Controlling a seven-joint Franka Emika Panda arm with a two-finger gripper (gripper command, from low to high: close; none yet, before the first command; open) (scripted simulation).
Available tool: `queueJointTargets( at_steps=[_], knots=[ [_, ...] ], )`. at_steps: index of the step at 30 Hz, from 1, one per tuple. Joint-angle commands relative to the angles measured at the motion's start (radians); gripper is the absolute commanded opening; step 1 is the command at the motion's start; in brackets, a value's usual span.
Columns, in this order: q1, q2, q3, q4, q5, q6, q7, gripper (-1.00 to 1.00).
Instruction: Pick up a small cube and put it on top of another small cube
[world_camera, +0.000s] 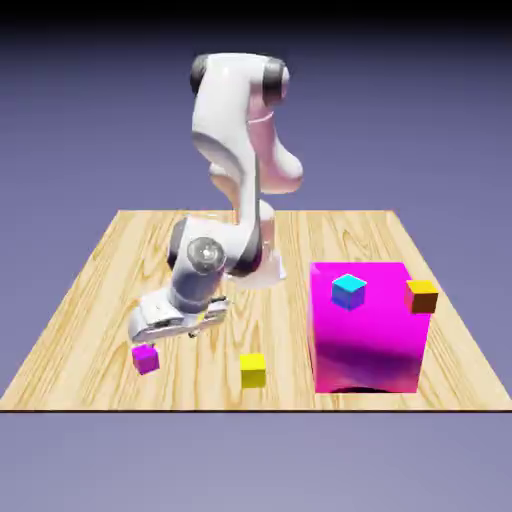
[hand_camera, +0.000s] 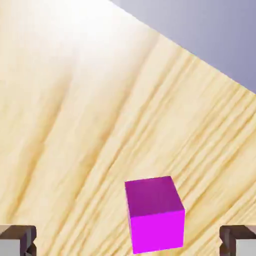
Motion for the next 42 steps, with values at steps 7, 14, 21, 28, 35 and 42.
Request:
queueJointTargets(
  at_steps=[7,14,21,28,35,42],
  knots=[
    [-0.043,0.172,-0.028,0.054,-0.092,-0.023,-0.019,0.0],
    [-0.023,0.118,-0.01,0.081,-0.06,-0.107,-0.045,-1.0],
    [0.022,0.047,0.232,0.253,-0.034,-0.227,-0.05,-1.0],
    [0.151,-0.009,0.485,0.38,-0.098,-0.377,-0.13,-1.0],
    [0.357,-0.051,0.739,0.456,-0.249,-0.553,-0.282,-1.0],
    [0.445,-0.043,0.784,0.353,-0.385,-0.544,-0.361,-1.0]
  ],
)
